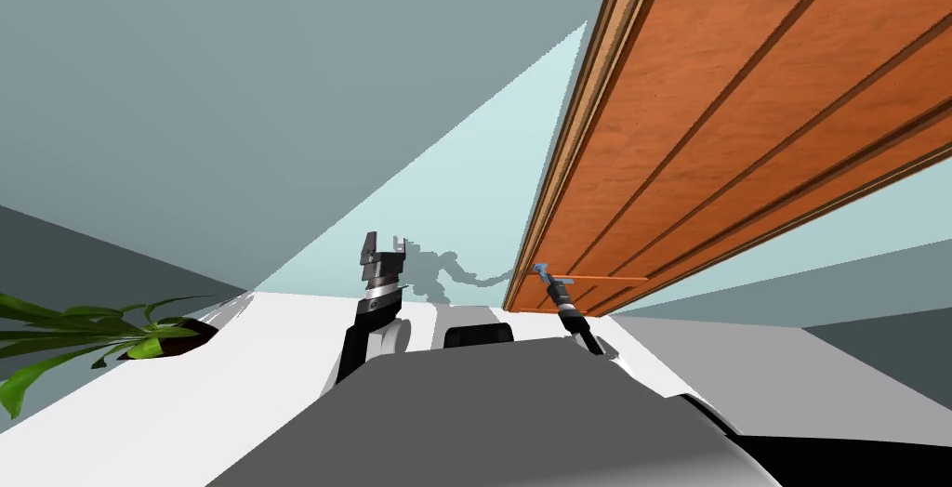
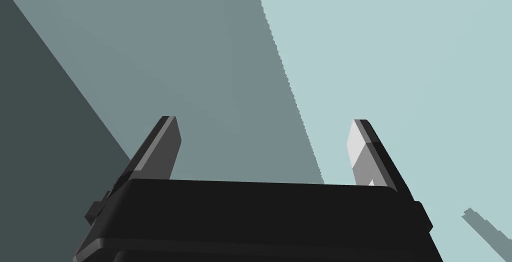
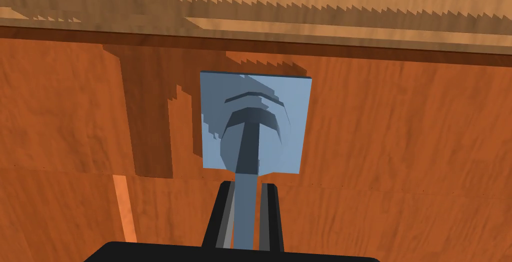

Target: Pull the door open

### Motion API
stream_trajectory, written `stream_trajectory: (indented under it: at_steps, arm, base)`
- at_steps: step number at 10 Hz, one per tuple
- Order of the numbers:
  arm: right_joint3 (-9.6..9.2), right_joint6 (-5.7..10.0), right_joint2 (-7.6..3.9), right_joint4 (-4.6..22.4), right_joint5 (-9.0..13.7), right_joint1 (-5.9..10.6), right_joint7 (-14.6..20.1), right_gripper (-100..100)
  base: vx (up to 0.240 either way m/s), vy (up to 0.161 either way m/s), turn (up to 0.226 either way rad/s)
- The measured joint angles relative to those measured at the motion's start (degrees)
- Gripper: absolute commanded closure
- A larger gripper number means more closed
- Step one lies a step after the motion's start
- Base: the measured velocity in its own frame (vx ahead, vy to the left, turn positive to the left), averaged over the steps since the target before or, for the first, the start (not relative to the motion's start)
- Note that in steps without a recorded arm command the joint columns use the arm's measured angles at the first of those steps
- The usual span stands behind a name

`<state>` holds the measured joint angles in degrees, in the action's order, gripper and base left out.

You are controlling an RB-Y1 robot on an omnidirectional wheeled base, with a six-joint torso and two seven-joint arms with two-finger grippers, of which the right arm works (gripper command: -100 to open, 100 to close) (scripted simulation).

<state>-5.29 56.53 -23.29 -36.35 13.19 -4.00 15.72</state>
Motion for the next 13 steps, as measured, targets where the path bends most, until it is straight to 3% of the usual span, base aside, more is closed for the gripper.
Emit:
stream_trajectory:
  at_steps: [3, 8, 10, 13]
  arm:
    - [-1.44, 2.49, -1.17, 1.03, -0.4, -0.68, 1.52, 100]
    - [-4.08, 5.63, -4.08, -0.44, -0.95, -4.75, 4.36, 100]
    - [-4.48, 6.22, -4.35, 0.03, -0.98, -5.13, 4.72, 100]
    - [-5.36, 9.08, -5.16, 0.34, -0.9, -6.59, 5.4, 100]
  base:
    - [-0.194, -0.059, 0.128]
    - [-0.19, -0.05, 0.118]
    - [-0.193, -0.087, 0.195]
    - [-0.221, -0.072, 0.182]
